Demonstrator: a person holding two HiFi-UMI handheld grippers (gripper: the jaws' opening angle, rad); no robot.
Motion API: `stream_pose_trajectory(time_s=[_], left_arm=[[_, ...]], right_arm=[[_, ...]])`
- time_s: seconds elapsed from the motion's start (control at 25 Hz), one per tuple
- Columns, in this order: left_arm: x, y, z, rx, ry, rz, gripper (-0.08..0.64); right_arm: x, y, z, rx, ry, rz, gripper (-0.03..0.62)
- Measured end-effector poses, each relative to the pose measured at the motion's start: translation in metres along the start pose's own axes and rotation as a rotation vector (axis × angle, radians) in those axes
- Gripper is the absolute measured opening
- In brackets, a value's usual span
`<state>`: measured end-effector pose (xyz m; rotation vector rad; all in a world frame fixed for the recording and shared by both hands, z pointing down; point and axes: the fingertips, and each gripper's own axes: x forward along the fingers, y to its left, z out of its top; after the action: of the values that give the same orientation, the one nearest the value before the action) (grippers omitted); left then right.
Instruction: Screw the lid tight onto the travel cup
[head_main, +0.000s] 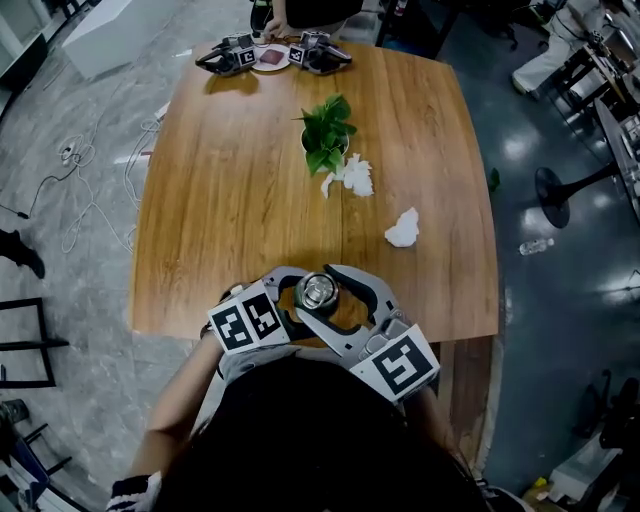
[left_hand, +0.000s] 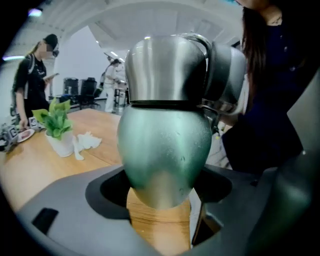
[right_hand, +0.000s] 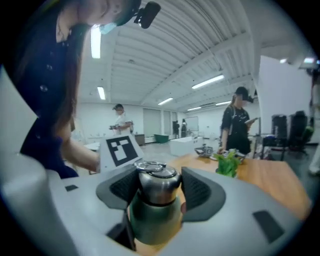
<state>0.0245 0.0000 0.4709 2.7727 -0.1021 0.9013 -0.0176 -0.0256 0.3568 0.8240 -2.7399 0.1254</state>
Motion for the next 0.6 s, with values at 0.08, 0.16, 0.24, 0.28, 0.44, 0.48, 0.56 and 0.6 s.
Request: stream_pose_trajectory(time_s=[0.08, 0.16, 0.24, 0.28, 0.44, 0.48, 0.56, 0.6], left_arm=[[0.001, 0.017, 0.003, -0.037, -0.003, 0.128, 0.387], [0.001, 0.024, 0.005, -0.044, -0.005, 0.178, 0.387], [0.0, 0.02, 0.003, -0.033, -0.012, 0.137, 0.387], [-0.001, 0.015, 0.002, -0.019, -0.017, 0.094, 0.387], [-0.005, -0.01, 0.0, 0.058, -0.014, -0.11, 0.387], [-0.004, -0.012, 0.0, 0.067, -0.005, -0.118, 0.387], [0.0, -0.006, 0.0, 0.061, 0.01, -0.058, 0.387], [0.001, 0.001, 0.001, 0.044, 0.009, -0.003, 0.387]], right_arm=[[0.003, -0.012, 0.001, -0.002, -0.003, -0.147, 0.272], [0.003, -0.016, 0.004, 0.048, -0.036, -0.196, 0.272], [0.001, -0.01, 0.007, 0.095, -0.056, -0.117, 0.272], [-0.001, -0.006, 0.009, 0.11, -0.056, -0.056, 0.273], [-0.008, 0.004, 0.005, 0.159, -0.036, 0.14, 0.273], [-0.008, 0.005, 0.003, 0.149, -0.033, 0.159, 0.273], [-0.004, 0.004, 0.001, 0.084, -0.024, 0.113, 0.272], [-0.002, 0.001, 0.001, 0.049, -0.019, 0.051, 0.272]])
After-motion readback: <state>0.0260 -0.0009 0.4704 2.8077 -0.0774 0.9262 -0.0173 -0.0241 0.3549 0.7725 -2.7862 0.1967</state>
